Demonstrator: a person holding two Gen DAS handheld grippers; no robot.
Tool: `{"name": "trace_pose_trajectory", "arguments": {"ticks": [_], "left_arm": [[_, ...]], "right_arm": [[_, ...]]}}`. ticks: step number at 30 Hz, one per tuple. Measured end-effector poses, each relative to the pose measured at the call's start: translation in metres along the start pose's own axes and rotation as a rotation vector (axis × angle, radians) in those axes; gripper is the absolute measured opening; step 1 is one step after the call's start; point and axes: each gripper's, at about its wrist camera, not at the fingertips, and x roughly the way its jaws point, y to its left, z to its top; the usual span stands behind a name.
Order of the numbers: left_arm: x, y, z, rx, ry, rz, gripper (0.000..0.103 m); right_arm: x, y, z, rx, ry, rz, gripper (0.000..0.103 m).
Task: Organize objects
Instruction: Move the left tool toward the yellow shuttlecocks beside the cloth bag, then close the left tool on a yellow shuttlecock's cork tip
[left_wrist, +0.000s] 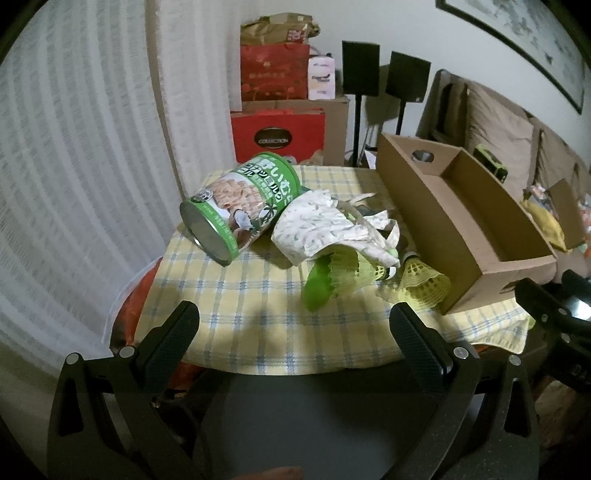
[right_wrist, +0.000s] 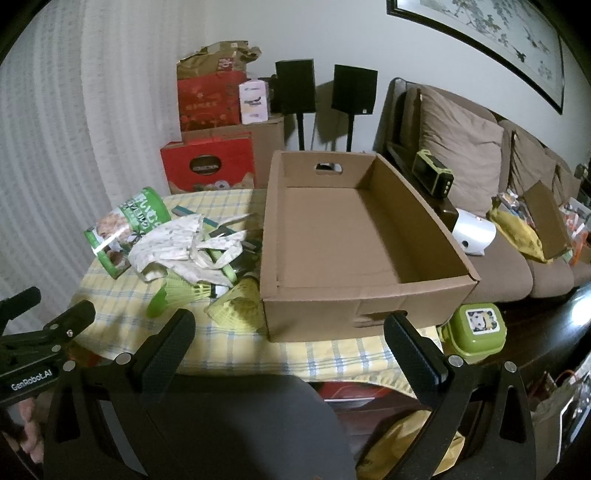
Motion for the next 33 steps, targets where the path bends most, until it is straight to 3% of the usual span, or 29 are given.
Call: {"name": "trace_pose_trajectory", "arguments": {"ticks": [5,9,15,19,24,29,33], "left_arm": [[0.004,-0.004,0.004,0.020,-0.009,-0.026,0.103],[0.011,-0.010,0.007,0.043,-0.021,-0.090,0.103],[0.030,-0.014,0.015,0.006,0.026,-0.223,0.103],[0.047,-0.018,0.018,0.008,0.050,-0.248,0.102],[0.074,-0.019,0.020,-0.004,0.088,-0.265,0.092],[0.094,-0.024,0.021,0.015,0.113,-0.284,0.067],[0.102,-0.030,0.018,0.044,0.120,-0.275,0.054]], "right_arm": [[0.000,-0.009,0.002,0.006,-0.019,-0.003,0.103],[-0.001,-0.024,0.003,0.027,-0.038,-0.031,0.103],[-0.001,-0.045,0.002,0.063,-0.043,-0.063,0.103],[0.000,-0.053,0.000,0.087,-0.036,-0.056,0.103],[0.005,-0.053,-0.004,0.082,-0.020,-0.029,0.103],[0.009,-0.048,-0.005,0.071,-0.015,-0.005,0.103],[0.010,-0.048,-0.005,0.068,-0.016,0.012,0.103]]}}
